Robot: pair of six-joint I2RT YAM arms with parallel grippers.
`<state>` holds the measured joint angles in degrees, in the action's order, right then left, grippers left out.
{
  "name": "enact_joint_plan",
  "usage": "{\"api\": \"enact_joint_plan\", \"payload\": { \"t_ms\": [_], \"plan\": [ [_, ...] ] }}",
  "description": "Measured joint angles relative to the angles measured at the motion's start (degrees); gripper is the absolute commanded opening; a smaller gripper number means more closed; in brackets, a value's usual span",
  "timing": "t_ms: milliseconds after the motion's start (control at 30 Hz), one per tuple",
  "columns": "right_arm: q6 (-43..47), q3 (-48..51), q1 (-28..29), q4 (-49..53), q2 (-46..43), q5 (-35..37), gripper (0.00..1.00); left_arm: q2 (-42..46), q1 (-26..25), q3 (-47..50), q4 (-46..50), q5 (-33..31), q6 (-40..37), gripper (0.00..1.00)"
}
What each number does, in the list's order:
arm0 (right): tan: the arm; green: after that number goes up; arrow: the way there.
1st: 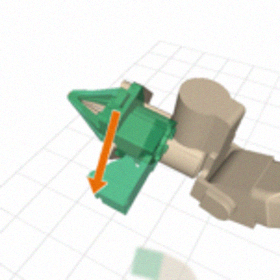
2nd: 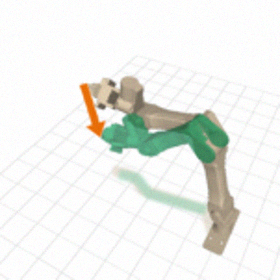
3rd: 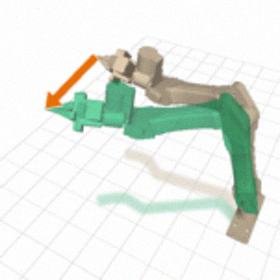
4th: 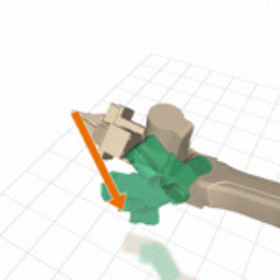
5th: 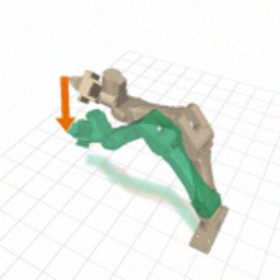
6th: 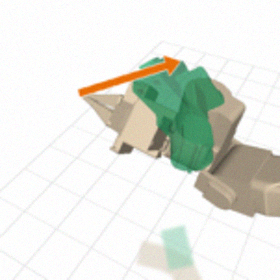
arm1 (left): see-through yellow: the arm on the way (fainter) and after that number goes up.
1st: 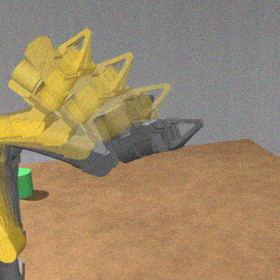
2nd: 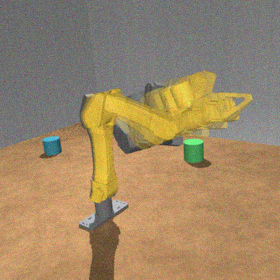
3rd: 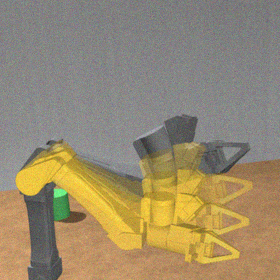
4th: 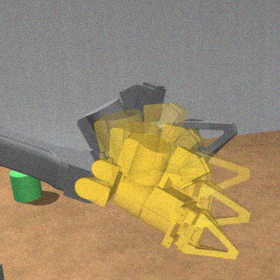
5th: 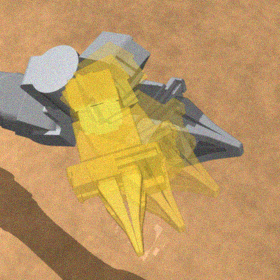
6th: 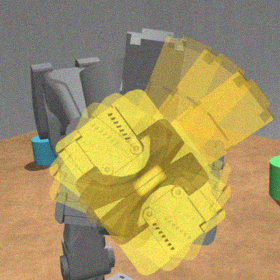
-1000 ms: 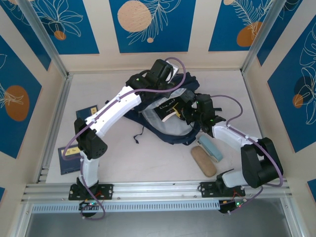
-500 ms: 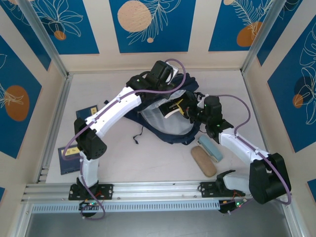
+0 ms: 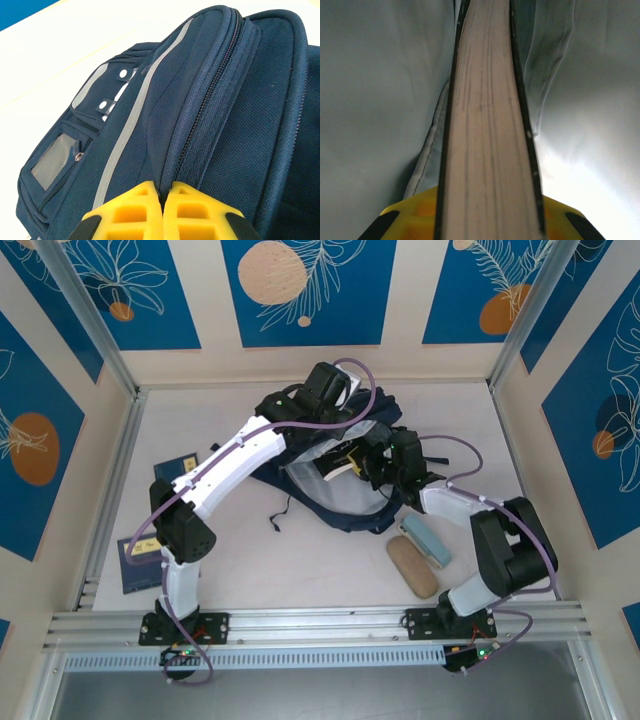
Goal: Pack the student bag
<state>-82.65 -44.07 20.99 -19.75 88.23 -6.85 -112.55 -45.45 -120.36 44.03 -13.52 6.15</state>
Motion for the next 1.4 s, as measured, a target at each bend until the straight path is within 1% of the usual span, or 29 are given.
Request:
{"api": "enact_joint_plan", "payload": {
  "t_ms": [267,333,500,600,667,733,833,1100,1200,1300,1333,1400],
  "plan": [
    [-1.2,-2.6,0.0,-4.5,5.8,0.9,0.0,0.0,0.0,0.0,0.0,0.0,0.8,0.0],
    [-1.6,-4.6,0.0,-3.7,7.3,0.7,0.12,0.0,0.0,0.0,0.0,0.0,0.9,0.0],
    [-3.3,-12.5,-0.1,3.6,11.9,-1.7,0.37,0.0,0.1,0.0,0.0,-0.1,1.0,0.0],
    [-3.5,-13.7,-0.1,6.4,13.0,-3.4,0.57,0.0,0.4,0.0,0.0,-0.1,1.1,0.0],
    [-3.2,-13.7,-0.1,9.0,12.9,-4.2,0.72,0.0,0.7,0.0,0.1,-0.1,1.3,0.0],
    [-2.4,-13.4,-0.1,11.0,12.5,-4.7,0.79,0.0,0.8,0.0,0.1,-0.2,1.3,0.0],
    [-0.3,-11.7,-0.1,14.6,9.3,-5.1,0.8,0.0,0.9,0.1,0.1,-0.2,1.3,0.0],
    [5.4,-3.6,-0.6,23.1,-8.1,-3.8,0.76,-0.1,1.8,3.9,-1.6,-0.1,1.7,0.0],
    [9.0,-2.5,-1.1,28.7,-12.4,-2.8,0.76,-0.1,2.5,5.6,-2.6,-0.2,2.0,0.0],
    [12.9,-2.0,-2.6,34.5,-16.0,-2.1,0.78,0.0,2.8,9.5,-5.0,-0.1,2.6,0.0],
    [14.2,-1.9,-3.5,36.6,-17.6,-1.7,0.8,0.0,2.8,11.4,-5.8,0.1,3.1,0.06],
    [16.7,-1.3,-5.4,39.7,-20.6,-0.9,0.86,0.0,2.9,15.2,-6.8,0.6,4.4,0.28]
  ]
}}
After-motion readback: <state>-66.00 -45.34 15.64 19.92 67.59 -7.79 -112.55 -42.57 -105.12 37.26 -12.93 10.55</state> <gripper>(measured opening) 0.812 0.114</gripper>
